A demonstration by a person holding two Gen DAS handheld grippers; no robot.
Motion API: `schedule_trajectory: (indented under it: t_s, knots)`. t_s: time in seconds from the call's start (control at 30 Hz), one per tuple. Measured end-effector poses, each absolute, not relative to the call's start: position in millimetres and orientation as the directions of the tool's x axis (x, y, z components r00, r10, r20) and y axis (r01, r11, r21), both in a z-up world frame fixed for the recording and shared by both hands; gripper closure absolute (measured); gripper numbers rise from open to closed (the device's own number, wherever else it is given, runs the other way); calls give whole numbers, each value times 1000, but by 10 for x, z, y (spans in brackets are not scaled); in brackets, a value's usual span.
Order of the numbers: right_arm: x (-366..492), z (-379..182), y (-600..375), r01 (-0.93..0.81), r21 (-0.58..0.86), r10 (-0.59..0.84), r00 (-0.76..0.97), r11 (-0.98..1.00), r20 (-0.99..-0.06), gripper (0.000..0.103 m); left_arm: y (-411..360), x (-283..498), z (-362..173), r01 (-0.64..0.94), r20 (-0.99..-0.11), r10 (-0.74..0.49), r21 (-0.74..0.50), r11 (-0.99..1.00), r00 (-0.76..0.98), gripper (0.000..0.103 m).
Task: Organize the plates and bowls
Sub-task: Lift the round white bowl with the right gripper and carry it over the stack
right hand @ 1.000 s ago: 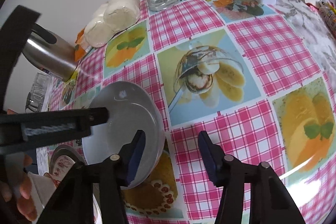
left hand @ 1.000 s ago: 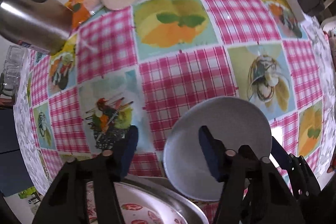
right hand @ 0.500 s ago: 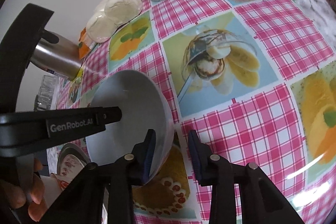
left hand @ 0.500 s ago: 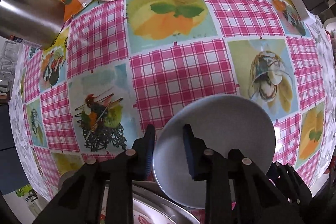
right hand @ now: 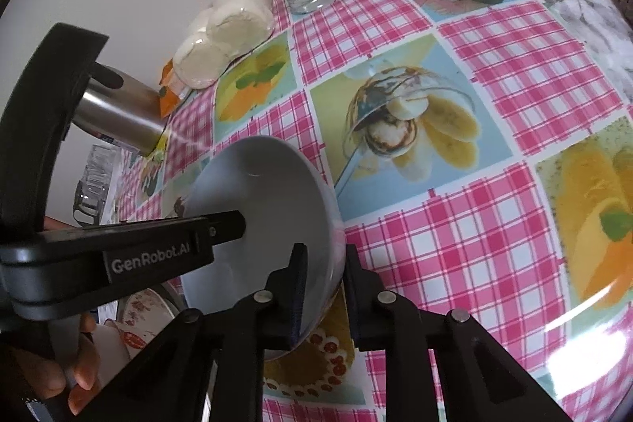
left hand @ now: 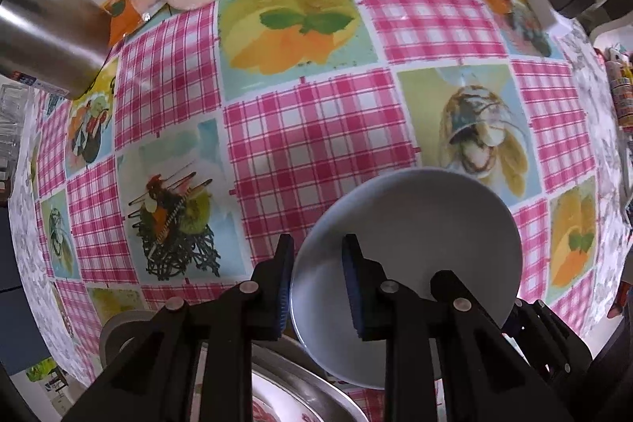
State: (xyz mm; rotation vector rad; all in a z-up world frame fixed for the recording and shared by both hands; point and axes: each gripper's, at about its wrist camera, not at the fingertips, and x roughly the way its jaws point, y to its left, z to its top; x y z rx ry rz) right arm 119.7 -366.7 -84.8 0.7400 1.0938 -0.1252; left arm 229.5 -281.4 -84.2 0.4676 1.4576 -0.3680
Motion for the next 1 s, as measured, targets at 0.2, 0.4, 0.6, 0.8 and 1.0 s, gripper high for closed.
schedule_trajectory:
  t_s: [0.2, 0.4, 0.6, 0.8, 1.0]
  knots:
    - [1065, -612, -3691, 423, 497, 250, 515, 758, -820, 83, -2759, 2173, -499, 528, -990, -56, 21, 849, 129, 77]
    - [907, -296, -3567, 374, 513, 254, 558, 773, -790, 83, -2619, 1964, -37, 543, -964, -141, 3, 840, 224, 77]
    - [840, -83, -3339, 311, 536, 290, 580, 784, -761, 83, -2249, 1765, 328, 529, -917, -243, -42, 847, 317, 77]
    - [811, 114, -3056, 230, 542, 323, 596, 808, -735, 83, -1815, 1616, 563, 492, -868, -312, -93, 866, 385, 77]
    - [796, 295, -2722, 145, 520, 346, 595, 842, -725, 83, -1377, 1470, 687, 442, -823, -345, -130, 888, 451, 77]
